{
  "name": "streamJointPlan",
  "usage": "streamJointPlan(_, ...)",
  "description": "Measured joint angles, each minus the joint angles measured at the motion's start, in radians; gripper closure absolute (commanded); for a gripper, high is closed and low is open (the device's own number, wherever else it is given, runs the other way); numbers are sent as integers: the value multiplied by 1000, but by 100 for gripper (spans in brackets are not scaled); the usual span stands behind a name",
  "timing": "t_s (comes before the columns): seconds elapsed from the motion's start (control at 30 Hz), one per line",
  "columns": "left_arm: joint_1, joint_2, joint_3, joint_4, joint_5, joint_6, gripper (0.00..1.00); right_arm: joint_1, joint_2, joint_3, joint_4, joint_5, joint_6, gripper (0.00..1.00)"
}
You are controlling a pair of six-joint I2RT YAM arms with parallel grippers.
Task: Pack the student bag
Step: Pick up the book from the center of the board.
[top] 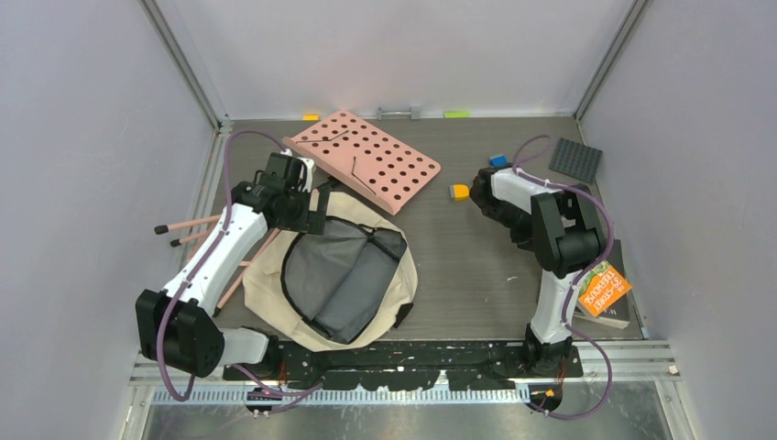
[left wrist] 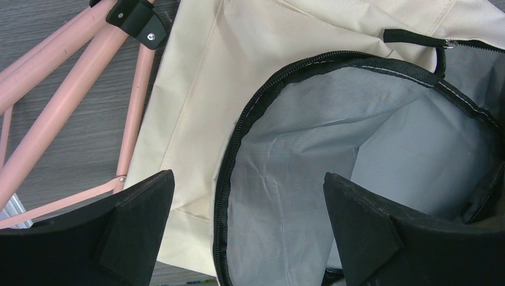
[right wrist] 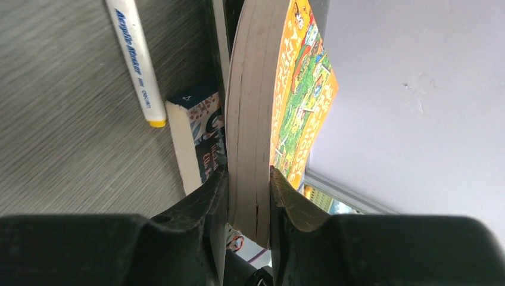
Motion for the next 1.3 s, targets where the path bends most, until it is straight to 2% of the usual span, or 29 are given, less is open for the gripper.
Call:
streamJointPlan(0.17, 0, 0, 0, 0, 1, 0, 0, 89, -43, 118, -90, 8, 51, 99)
streamJointPlan(0.37, 0, -6, -10, 8, 21, 0, 0, 271, -139, 331, -123, 35, 116, 99)
streamJointPlan(0.67, 0, -92, -40, 48, 117, 3, 0, 468, -335, 414, -132, -60, 100, 99)
streamJointPlan(0.9, -16, -301, -117, 177, 337, 15, 0, 505, -583, 343, 7, -330, -48, 99)
streamJointPlan(1.07, -63, -420, -176, 343, 609, 29, 0, 508, -723, 274, 174, -611, -167, 99)
streamJointPlan(1.3, -104, -402, -196, 489, 923, -1, 0, 528, -754, 220, 349, -1021, -287, 99)
